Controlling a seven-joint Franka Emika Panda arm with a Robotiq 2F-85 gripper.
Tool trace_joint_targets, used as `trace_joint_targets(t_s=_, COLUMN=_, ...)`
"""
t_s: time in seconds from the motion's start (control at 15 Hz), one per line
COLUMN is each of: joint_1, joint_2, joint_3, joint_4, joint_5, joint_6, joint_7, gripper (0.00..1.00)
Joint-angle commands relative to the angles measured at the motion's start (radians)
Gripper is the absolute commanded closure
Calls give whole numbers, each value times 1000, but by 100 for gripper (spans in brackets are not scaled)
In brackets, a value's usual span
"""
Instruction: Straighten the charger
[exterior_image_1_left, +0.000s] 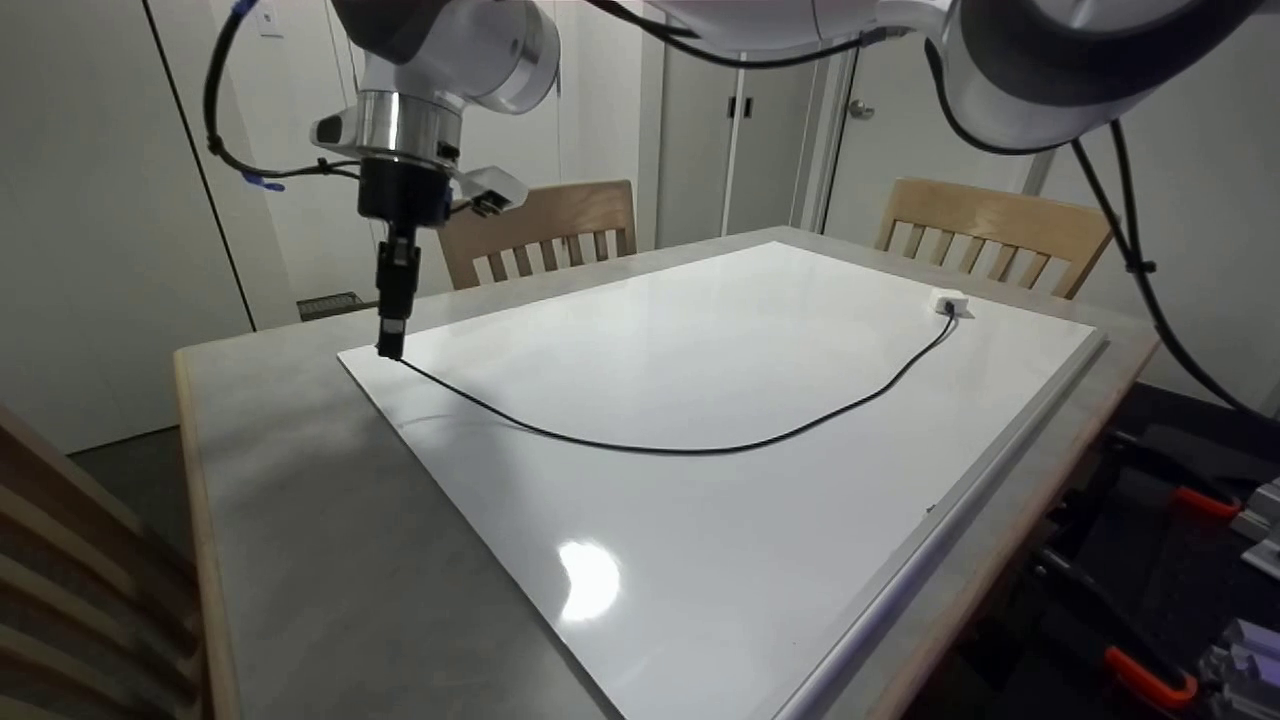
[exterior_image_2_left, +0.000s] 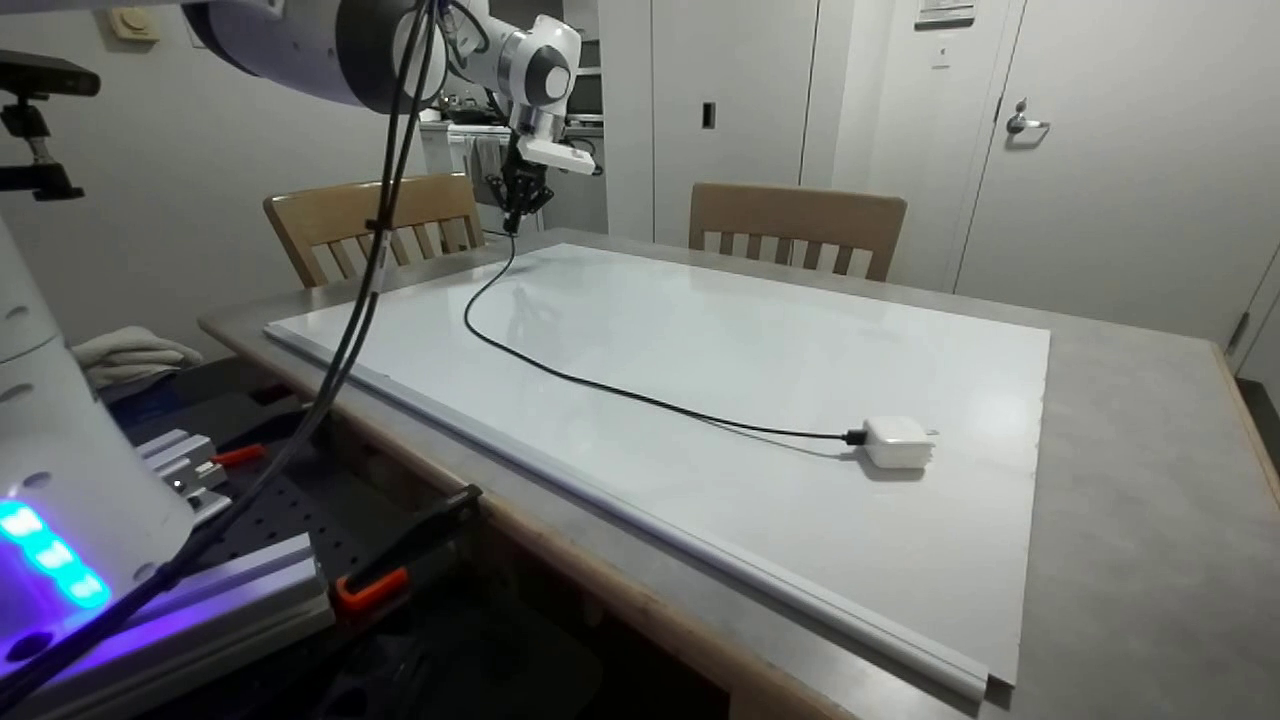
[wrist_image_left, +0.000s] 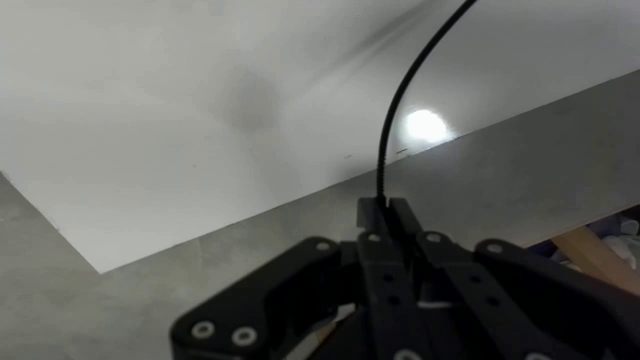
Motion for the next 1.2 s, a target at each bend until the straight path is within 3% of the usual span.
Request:
trace_joint_targets(t_s=0.0, joint_1=-1, joint_2=-33, joint_3=18, joint_4=-47, joint_5=-3, joint_6=-28, joint_7=-116, gripper=98)
trace_joint_targets(t_s=0.07, joint_1=-1, joint_2=-31, joint_3=17, joint_4=-40, joint_5=-5, joint_6=-22, joint_7=-141, gripper=98)
trace_joint_targets(t_s=0.13, joint_1=20, joint_2=46, joint_3=1, joint_4=94, joint_5=2, joint_6=-63, joint_7=-80, gripper=91)
trace_joint_targets(t_s=0.47, joint_1=22, joint_2=46, joint_3=2, joint_4=94, joint_5=2, joint_6=-63, joint_7=-111, gripper=91)
trace_joint_targets(t_s=0.53, joint_1=20, joint_2=46, joint_3=8, joint_4=92, joint_5=9, joint_6=-68, joint_7=-113, gripper=98)
trace_joint_targets(t_s=0.67, joint_1=19, joint_2=55, joint_3=17, joint_4=100, joint_5=24, joint_6=-78, joint_7=-95, gripper=98)
trace_joint_targets(t_s=0.73, joint_1=7, joint_2=11, joint_3=28, joint_4=16, joint_5=31, joint_6=-40, joint_7=-83, gripper=98)
trace_joint_targets(t_s=1.13, joint_1=17, joint_2=8, joint_3=27, joint_4=-7, joint_5=60, joint_6=-34, joint_7=53, gripper=98)
